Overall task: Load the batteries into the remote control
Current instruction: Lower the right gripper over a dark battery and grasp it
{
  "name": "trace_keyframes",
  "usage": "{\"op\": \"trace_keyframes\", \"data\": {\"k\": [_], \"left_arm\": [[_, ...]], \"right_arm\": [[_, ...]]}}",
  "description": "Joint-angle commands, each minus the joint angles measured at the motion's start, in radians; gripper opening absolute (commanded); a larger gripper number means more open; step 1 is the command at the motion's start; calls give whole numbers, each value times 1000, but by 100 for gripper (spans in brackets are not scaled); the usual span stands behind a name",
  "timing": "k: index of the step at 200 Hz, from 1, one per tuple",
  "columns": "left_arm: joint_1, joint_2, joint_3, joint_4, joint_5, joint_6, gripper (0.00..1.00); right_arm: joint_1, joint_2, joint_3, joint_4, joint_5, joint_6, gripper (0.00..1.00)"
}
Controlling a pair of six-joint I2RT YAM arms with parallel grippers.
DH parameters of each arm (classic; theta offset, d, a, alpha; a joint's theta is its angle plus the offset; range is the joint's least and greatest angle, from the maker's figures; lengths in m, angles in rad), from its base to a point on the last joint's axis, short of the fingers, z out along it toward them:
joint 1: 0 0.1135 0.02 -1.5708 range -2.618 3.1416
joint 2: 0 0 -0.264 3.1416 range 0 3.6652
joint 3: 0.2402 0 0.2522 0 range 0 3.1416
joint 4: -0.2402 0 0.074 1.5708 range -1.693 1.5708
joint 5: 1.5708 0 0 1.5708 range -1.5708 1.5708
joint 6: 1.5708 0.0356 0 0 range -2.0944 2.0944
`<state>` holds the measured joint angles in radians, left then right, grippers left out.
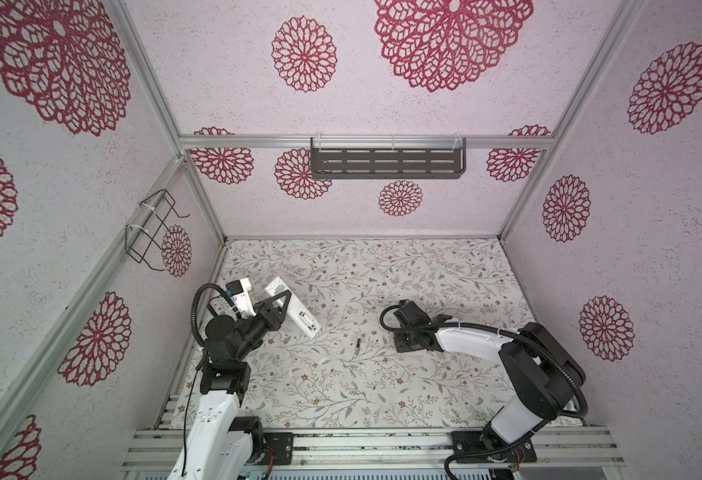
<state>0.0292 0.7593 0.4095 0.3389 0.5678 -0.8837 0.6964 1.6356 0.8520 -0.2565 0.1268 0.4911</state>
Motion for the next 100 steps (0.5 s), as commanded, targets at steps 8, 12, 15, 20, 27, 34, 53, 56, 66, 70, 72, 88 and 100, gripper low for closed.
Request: {"op": "trace_keyframes", "data": {"k": [8, 12, 15, 20, 27, 34, 53, 56, 66, 70, 72, 88, 100], "left_arm": [[0, -7, -11, 40, 4, -3, 13], [0, -7, -10, 39, 3, -2, 13], [0, -6, -11, 41, 3, -3, 13], [0, -7, -11, 41, 2, -2, 13], [0, -6, -10, 43, 1, -1, 13], [0, -6, -10, 43, 2, -1, 13], [0, -8, -11, 43, 3, -3, 13], [0, -7, -11, 43, 3, -3, 13], [0, -8, -12, 44, 2, -3, 13], [0, -8, -12, 45, 3, -3, 13], [0, -9, -12, 43, 3, -4, 13], [0, -12, -11, 44, 4, -5, 13], [0, -13, -12, 44, 3, -6, 13]], "right_arm": [[10, -29, -24, -57, 7, 24, 34], [13, -31, -24, -62, 9, 24, 34], [14, -32, -23, -64, 12, 25, 34], [17, -33, -22, -69, 15, 24, 34], [21, -36, -21, -75, 22, 26, 34], [23, -37, -22, -80, 26, 26, 34], [28, -42, -21, -88, 33, 26, 33], [29, -42, -22, -88, 34, 26, 32], [29, -41, -22, -89, 33, 26, 32], [29, -42, -23, -87, 34, 27, 31], [31, -42, -23, -87, 34, 28, 31], [31, -39, -24, -82, 33, 30, 29], [31, -36, -24, -80, 31, 30, 28]]}}
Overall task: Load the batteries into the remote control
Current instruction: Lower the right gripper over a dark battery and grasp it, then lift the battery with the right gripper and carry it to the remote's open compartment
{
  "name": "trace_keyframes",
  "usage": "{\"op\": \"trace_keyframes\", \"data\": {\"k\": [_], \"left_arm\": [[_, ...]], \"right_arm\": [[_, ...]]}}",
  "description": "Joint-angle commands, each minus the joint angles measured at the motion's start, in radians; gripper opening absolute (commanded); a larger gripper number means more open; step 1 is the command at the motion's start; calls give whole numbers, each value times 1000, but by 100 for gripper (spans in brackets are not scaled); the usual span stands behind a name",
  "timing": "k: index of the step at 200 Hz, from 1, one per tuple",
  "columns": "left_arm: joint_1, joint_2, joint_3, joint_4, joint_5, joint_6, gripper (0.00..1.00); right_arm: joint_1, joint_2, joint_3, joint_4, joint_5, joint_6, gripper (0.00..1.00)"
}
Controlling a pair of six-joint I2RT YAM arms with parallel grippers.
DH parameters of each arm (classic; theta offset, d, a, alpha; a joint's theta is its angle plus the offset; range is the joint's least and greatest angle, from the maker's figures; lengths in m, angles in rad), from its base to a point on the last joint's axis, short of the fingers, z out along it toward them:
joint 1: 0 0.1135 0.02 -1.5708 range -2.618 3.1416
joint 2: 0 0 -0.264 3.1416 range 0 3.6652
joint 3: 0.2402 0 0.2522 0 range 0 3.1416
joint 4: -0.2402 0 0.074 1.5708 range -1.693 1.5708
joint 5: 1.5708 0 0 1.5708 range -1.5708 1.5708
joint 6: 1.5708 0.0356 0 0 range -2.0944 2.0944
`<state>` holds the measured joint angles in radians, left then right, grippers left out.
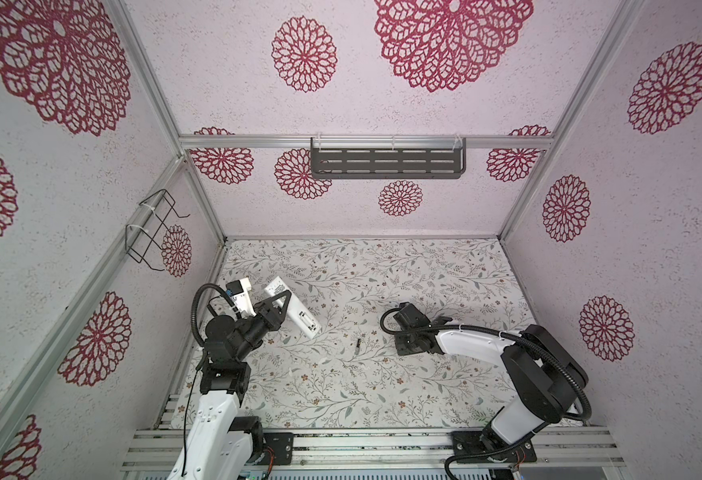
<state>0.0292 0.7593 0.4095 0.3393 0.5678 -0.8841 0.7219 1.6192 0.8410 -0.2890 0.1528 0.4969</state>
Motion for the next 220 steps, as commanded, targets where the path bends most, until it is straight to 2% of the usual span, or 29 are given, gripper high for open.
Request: {"op": "trace_keyframes", "data": {"k": [1, 128, 168, 220], "left_arm": [[0, -14, -12, 43, 2, -6, 13], [0, -23, -14, 38, -6, -6, 13], [-4, -18, -15, 32, 12, -13, 13], [-71, -15, -40, 8, -7, -11, 13]], "right_arm": [[5, -19, -13, -47, 5, 25, 28], [16, -27, -14, -37, -13, 10, 13], [26, -54, -34, 25, -46, -59, 12], [52, -159, -70, 113, -115, -182, 11]]}}
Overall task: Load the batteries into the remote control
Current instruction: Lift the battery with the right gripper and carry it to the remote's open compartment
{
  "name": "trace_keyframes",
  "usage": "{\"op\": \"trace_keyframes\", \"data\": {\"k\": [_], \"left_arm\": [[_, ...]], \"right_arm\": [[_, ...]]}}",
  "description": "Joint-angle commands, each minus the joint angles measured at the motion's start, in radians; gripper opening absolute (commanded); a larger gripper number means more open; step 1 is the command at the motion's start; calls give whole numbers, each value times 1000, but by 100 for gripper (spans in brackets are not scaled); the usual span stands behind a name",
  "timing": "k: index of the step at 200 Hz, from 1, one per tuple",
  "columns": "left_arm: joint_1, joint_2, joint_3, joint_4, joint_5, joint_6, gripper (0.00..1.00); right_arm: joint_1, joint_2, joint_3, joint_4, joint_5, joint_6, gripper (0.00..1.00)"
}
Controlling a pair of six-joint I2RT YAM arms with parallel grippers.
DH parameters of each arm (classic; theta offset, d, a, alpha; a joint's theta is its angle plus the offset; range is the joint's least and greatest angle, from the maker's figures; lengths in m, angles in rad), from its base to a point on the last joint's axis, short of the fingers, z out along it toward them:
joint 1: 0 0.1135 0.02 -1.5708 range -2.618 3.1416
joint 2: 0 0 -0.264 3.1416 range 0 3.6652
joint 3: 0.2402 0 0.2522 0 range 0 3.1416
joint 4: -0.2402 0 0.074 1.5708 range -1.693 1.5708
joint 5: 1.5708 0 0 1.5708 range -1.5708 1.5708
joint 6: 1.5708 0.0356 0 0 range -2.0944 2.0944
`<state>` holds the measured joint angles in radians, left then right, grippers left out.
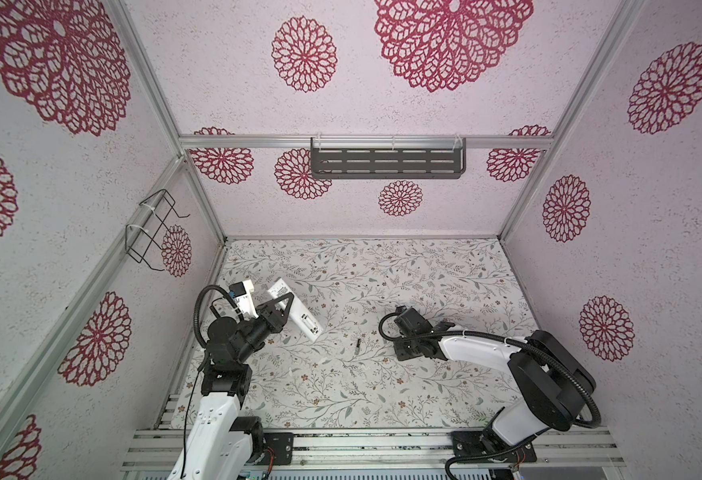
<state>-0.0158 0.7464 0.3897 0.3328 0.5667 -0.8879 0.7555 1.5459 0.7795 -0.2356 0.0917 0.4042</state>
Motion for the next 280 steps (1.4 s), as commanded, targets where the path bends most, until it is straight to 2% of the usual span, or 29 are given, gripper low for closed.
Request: {"op": "trace_keyframes", "data": {"k": [1, 75, 120, 172, 280], "left_arm": [[-26, -2, -21, 15, -6, -7, 13], [-72, 19, -28, 40, 14, -6, 13], [-78, 31, -30, 60, 31, -9, 13], [-88, 45, -28, 76, 47, -14, 13], [-97, 31, -37, 87, 36, -7, 13]], "right_arm": [[19, -89, -10, 62, -55, -92, 11], [149, -240, -36, 249, -207, -239, 11], [217, -276, -33, 396, -257, -241, 11], [255, -234, 53, 453, -295, -240, 11], [307, -107, 206, 399, -320, -261, 10]]}}
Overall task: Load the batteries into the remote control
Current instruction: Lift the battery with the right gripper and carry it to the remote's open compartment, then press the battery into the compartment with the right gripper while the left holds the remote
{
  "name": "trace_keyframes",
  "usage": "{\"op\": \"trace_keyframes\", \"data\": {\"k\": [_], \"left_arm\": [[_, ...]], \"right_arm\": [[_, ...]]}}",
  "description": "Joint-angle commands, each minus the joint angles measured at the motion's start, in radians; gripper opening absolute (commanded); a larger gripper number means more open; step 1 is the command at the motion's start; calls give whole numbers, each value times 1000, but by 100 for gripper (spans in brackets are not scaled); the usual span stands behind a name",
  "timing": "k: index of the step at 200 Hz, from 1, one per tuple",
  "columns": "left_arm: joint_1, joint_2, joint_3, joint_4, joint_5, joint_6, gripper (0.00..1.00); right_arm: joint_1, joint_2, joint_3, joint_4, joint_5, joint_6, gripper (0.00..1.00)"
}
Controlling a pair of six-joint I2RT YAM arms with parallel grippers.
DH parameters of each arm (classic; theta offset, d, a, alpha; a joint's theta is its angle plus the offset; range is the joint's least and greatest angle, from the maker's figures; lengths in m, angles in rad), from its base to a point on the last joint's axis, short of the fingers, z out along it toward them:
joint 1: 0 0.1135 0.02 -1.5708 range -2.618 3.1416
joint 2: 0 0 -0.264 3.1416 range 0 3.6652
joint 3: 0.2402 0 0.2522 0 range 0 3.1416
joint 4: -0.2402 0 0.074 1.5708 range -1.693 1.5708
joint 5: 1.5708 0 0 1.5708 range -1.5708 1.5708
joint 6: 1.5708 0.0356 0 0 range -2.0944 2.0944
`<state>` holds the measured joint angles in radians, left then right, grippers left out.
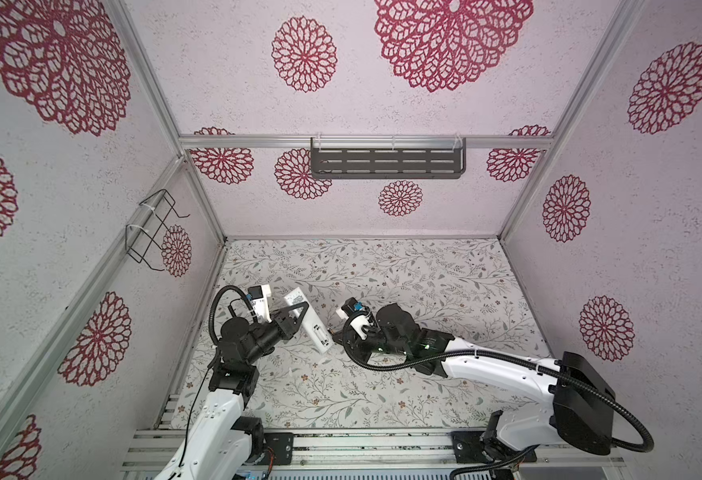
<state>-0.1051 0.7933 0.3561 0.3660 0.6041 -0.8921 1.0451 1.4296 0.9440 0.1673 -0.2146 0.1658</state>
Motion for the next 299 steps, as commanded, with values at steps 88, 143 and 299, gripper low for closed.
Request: {"op": "trace_keyframes", "data": {"k": [88, 143, 299], "left_arm": [[-17, -42, -9, 51, -22, 14, 13], [-29, -62, -11, 24, -45, 36, 13], [-30, -109, -15, -8, -84, 58, 14]], "right_arm": [[27, 87, 136, -113, 47, 9, 9], [27, 125, 207, -206, 109, 43, 9], [28, 218, 368, -405, 191, 120, 8]]}}
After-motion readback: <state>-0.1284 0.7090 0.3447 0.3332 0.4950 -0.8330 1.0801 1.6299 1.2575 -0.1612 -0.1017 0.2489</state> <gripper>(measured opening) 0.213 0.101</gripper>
